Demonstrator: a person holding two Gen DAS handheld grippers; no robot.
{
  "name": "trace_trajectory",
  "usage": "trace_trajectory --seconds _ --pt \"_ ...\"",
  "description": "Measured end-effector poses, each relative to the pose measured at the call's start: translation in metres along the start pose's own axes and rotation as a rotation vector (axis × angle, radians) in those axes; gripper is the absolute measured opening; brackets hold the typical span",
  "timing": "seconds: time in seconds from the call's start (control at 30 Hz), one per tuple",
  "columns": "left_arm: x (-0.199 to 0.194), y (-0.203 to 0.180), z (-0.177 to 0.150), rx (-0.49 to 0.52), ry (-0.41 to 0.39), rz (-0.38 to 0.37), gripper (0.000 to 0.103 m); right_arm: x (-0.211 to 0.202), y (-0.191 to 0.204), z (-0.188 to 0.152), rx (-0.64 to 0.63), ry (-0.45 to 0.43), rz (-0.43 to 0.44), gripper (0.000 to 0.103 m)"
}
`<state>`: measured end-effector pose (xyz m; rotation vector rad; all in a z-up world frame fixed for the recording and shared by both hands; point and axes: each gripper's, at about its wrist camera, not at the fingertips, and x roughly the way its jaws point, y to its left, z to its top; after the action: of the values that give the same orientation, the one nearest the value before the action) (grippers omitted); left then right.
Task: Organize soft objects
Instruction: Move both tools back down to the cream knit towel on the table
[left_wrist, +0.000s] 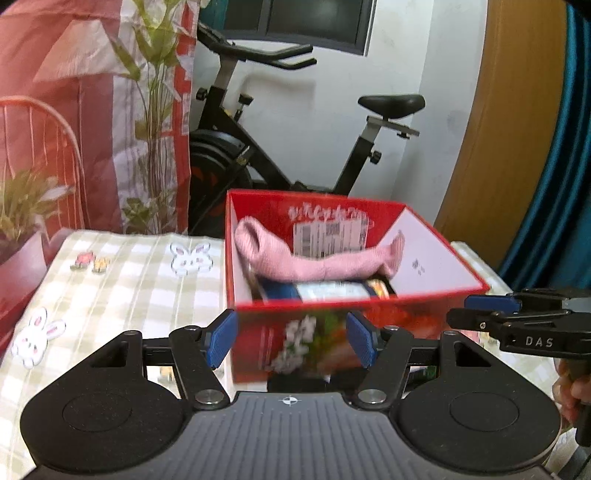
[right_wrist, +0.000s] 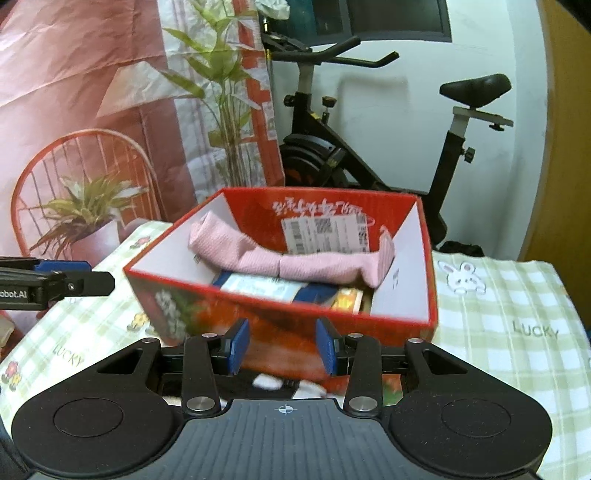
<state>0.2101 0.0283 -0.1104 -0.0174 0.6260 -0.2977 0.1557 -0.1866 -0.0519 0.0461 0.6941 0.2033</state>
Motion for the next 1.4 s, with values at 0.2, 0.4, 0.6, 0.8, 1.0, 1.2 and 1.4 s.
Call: trace_trajectory --seconds 0.2,0.4,0.6,0.8,1.0,1.2,1.4 --pt "0.011 0.007 -0.028 -0.035 0.059 -0.008 0.067 0.001 0.005 -0.030 0.010 0.025 0.023 0.037" --pt "0.023 0.018 -0.054 -0.080 0.110 -0.004 0.067 0.005 0.004 -0.062 0.047 0.047 0.005 0.037" --pt "0.033 0.025 -0.087 -0.151 0.159 -0.016 0.067 0.002 -0.007 -0.096 0.133 0.038 0.001 0.041" --pt "0.028 0.021 -0.103 -0.155 0.144 -0.061 0.068 -0.008 -0.016 -0.126 0.228 0.004 0.020 0.044" --pt "0.025 0.019 -0.112 -0.179 0.152 -0.097 0.068 -0.013 -0.019 -0.133 0.246 -0.019 0.020 0.045" --pt "0.013 0.016 -0.114 -0.179 0.136 -0.099 0.063 -0.019 -0.013 -0.130 0.220 -0.036 0.017 0.045" --pt "-0.006 0.009 -0.108 -0.139 0.080 -0.041 0.055 -0.031 -0.010 -0.125 0.200 -0.070 0.027 0.045"
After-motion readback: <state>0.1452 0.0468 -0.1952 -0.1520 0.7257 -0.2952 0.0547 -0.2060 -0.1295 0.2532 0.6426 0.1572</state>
